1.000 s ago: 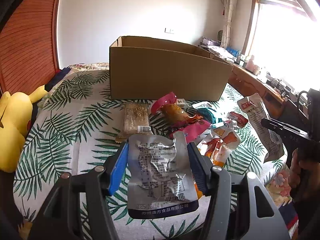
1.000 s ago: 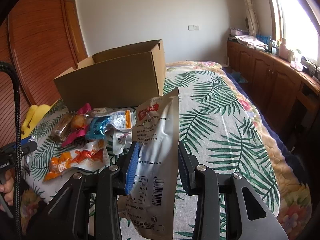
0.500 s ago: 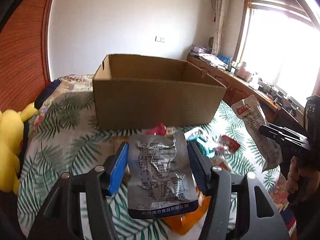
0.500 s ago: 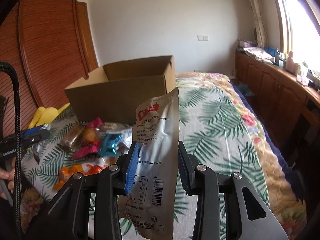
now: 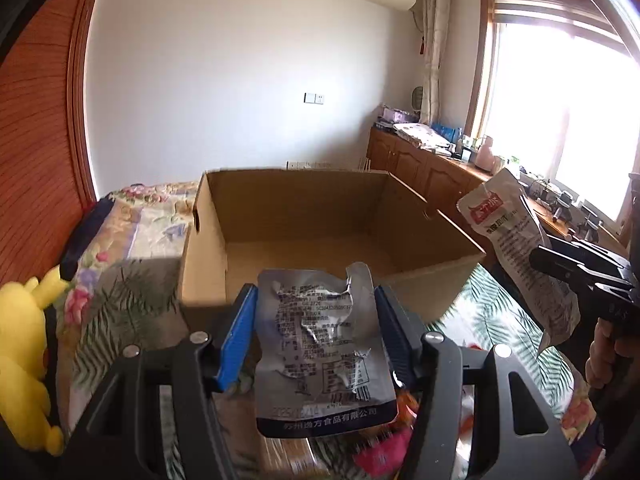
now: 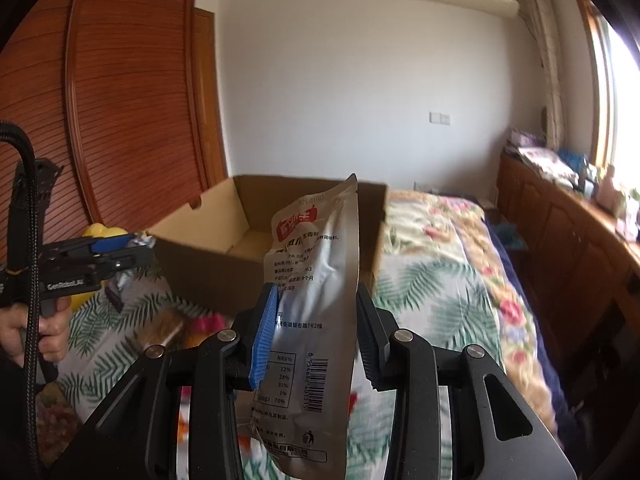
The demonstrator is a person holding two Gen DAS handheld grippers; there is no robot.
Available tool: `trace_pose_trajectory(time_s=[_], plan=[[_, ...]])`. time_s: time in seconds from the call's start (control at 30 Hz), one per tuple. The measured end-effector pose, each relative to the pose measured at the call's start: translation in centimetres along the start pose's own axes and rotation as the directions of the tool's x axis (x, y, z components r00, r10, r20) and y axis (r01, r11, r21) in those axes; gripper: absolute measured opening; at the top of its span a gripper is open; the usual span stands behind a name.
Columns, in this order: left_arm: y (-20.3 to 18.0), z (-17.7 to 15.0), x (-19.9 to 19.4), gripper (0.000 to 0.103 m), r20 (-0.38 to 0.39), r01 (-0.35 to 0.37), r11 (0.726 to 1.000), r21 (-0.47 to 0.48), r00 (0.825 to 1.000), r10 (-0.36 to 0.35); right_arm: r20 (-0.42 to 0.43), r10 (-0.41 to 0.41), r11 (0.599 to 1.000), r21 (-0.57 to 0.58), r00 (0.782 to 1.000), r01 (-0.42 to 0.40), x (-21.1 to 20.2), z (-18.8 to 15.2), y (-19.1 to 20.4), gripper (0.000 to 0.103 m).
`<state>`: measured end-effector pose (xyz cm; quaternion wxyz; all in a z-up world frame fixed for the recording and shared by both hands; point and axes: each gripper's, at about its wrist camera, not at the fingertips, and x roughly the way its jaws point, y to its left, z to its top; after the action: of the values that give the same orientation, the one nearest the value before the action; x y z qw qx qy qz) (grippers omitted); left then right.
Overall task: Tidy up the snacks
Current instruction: 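Carry both pouches over the cardboard box and open both grippers to drop them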
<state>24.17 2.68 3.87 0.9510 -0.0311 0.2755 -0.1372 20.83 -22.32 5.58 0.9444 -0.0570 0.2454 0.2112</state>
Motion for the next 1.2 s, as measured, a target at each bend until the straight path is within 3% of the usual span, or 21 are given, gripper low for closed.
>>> trace_pose_trajectory(time_s=[0.33,0.6,0.9,1.2], plan=[[1.2,4.2,5.2,0.059,0.003,-0.003,1.0,0.016,1.0,0.003,0.039,0.028,0.998,-0.064,0.999,-0.026,6.3,5.5,1.2,0.036],[2.0,5.7,8.8,0.059,-0.008,-0.037,0.999,0.02,0.999,0.037,0.033,0.043,0.996,-0.084,0.999,-0.04,11.0,7.4,1.2,0.036],[2.5,5.2,11.7,0.059,-0.058,-0.085,0.996,0.025,0.995,0.086,-0.019,-0.03,0.993,-0.112,0.999,0.028,14.7,6.5,1.1,0.037],[2.0,4.9,11.6,0.062,-0.058,-0.103,0.994,0.043,0.993,0.106,-0.089,-0.061,0.991,-0.123,0.994,0.05,16.6,4.6,0.7,0.037]])
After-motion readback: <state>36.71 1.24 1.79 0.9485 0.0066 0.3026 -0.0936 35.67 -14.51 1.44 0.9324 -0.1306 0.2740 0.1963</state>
